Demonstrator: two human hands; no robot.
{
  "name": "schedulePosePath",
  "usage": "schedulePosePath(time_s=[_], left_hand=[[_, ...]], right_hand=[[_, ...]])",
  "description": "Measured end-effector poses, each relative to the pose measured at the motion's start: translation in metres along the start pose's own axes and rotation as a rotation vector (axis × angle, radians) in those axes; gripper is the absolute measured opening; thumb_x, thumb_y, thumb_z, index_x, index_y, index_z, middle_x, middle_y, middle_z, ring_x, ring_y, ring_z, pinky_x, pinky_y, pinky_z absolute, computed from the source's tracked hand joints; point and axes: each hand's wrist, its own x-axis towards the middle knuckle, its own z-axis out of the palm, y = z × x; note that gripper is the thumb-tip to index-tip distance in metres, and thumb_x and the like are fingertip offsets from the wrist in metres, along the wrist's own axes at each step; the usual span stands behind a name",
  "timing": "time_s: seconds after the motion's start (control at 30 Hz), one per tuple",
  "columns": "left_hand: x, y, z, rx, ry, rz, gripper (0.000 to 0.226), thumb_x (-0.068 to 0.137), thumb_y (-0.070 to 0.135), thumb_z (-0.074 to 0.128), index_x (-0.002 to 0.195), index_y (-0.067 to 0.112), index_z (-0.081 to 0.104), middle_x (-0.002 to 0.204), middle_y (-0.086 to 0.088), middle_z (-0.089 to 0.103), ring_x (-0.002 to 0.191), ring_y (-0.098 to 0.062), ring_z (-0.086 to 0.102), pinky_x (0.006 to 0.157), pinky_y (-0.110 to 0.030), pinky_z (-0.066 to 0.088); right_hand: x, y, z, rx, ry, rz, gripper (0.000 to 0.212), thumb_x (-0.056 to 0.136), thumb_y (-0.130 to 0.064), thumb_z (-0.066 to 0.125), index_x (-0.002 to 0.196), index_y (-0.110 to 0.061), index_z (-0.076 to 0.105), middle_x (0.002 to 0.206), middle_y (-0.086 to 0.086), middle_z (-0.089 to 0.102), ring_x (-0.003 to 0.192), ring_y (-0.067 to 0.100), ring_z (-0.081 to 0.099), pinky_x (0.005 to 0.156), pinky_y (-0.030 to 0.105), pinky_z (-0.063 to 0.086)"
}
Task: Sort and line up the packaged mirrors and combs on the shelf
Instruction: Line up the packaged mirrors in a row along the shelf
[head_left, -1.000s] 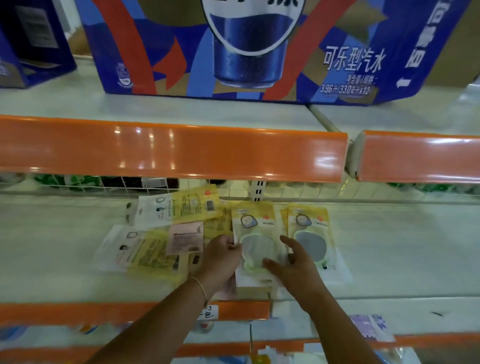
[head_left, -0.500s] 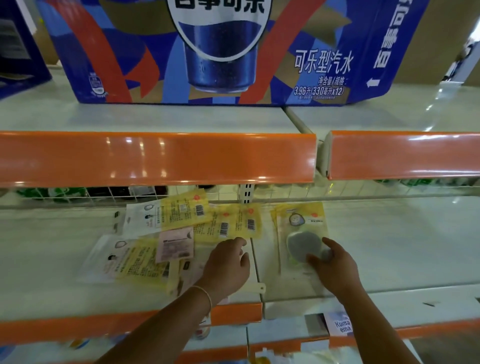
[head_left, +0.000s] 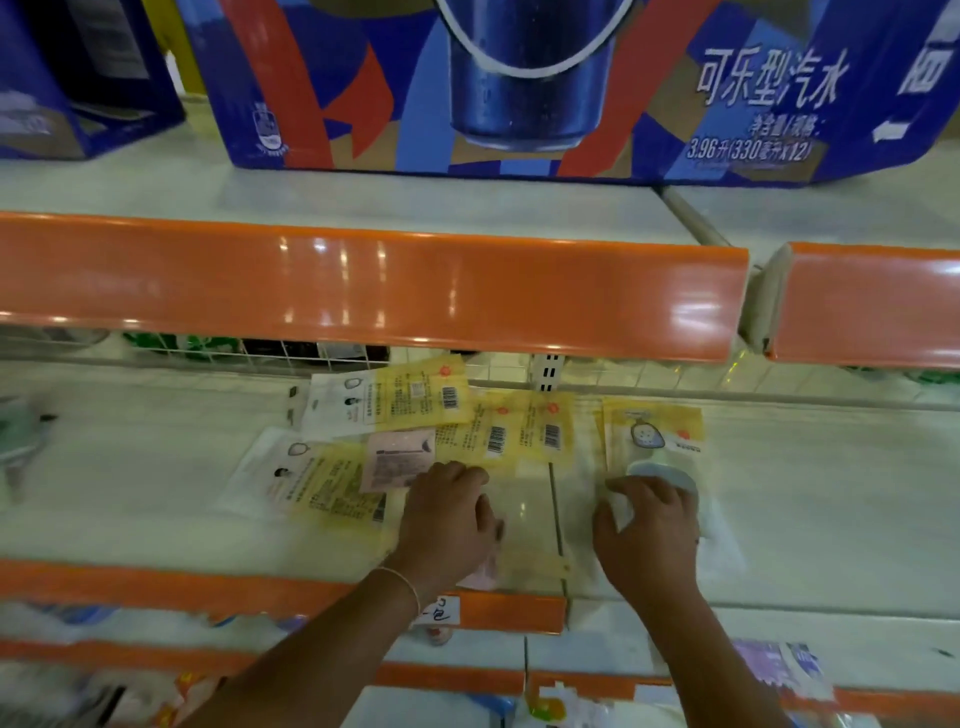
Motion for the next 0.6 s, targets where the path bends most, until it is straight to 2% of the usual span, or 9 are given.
schedulePosePath(time_s=[0.03,0.1,0.17,0.23,0.3,0.5,0.6], left_hand=[[-0.002,-0.005,-0.002,0.057,0.016,-0.025,0.032,0.084,0.027,0.039,0.101,0.016,0.064,0.095,-0.002,0.060,0.092,-0.024,0.055,0.078,-0.035,0.045],[-0.008,-0.016,-0.009,0.165,0.046,-0.119,0.029,0.080,0.029,0.040,0.092,0.015,0.061,0.088,-0.004,0.057,0.084,-0.025,0.054,0.072,-0.036,0.044],[-0.016,-0.027,-0.018,0.236,0.057,-0.243,0.030,0.081,0.033,0.044,0.098,0.014,0.059,0.092,-0.007,0.059,0.083,-0.027,0.057,0.068,-0.035,0.044],[-0.022,-0.037,-0.025,0.275,-0.008,-0.375,0.040,0.085,0.042,0.045,0.109,0.012,0.053,0.100,-0.009,0.057,0.086,-0.027,0.060,0.067,-0.033,0.045],[-0.028,-0.046,-0.030,0.247,-0.065,-0.484,0.043,0.088,0.049,0.042,0.110,0.013,0.052,0.105,-0.008,0.056,0.091,-0.025,0.060,0.067,-0.030,0.045],[-0.031,-0.057,-0.037,0.184,-0.130,-0.489,0.034,0.094,0.039,0.041,0.106,0.012,0.058,0.104,-0.006,0.065,0.095,-0.023,0.063,0.070,-0.028,0.046],[-0.030,-0.059,-0.041,0.074,-0.126,-0.506,0.037,0.092,0.043,0.045,0.105,0.011,0.059,0.103,-0.007,0.065,0.094,-0.024,0.063,0.071,-0.029,0.048]], right_hand=[[-0.003,-0.011,0.007,0.047,-0.046,-0.059,0.023,0.070,-0.011,0.078,0.092,-0.010,0.074,0.094,0.012,0.072,0.088,0.036,0.063,0.082,0.039,0.047],[-0.009,-0.033,0.020,0.111,-0.163,-0.118,0.022,0.074,-0.018,0.075,0.095,-0.014,0.074,0.094,0.006,0.073,0.089,0.029,0.064,0.084,0.033,0.045],[-0.015,-0.051,0.033,0.155,-0.268,-0.146,0.024,0.078,-0.024,0.069,0.101,-0.017,0.073,0.100,0.003,0.073,0.095,0.025,0.063,0.087,0.032,0.047],[-0.019,-0.067,0.043,0.181,-0.327,-0.169,0.025,0.081,-0.024,0.065,0.104,-0.018,0.073,0.104,0.002,0.072,0.099,0.024,0.062,0.090,0.031,0.046],[-0.021,-0.079,0.049,0.193,-0.344,-0.193,0.024,0.082,-0.023,0.064,0.104,-0.017,0.073,0.104,0.002,0.072,0.099,0.024,0.062,0.089,0.032,0.047],[-0.022,-0.089,0.056,0.170,-0.372,-0.195,0.018,0.085,-0.024,0.061,0.098,-0.020,0.073,0.093,-0.004,0.071,0.087,0.018,0.062,0.084,0.034,0.051],[-0.022,-0.092,0.063,0.167,-0.364,-0.191,0.018,0.082,-0.021,0.062,0.095,-0.019,0.074,0.092,-0.002,0.072,0.086,0.021,0.063,0.082,0.032,0.050]])
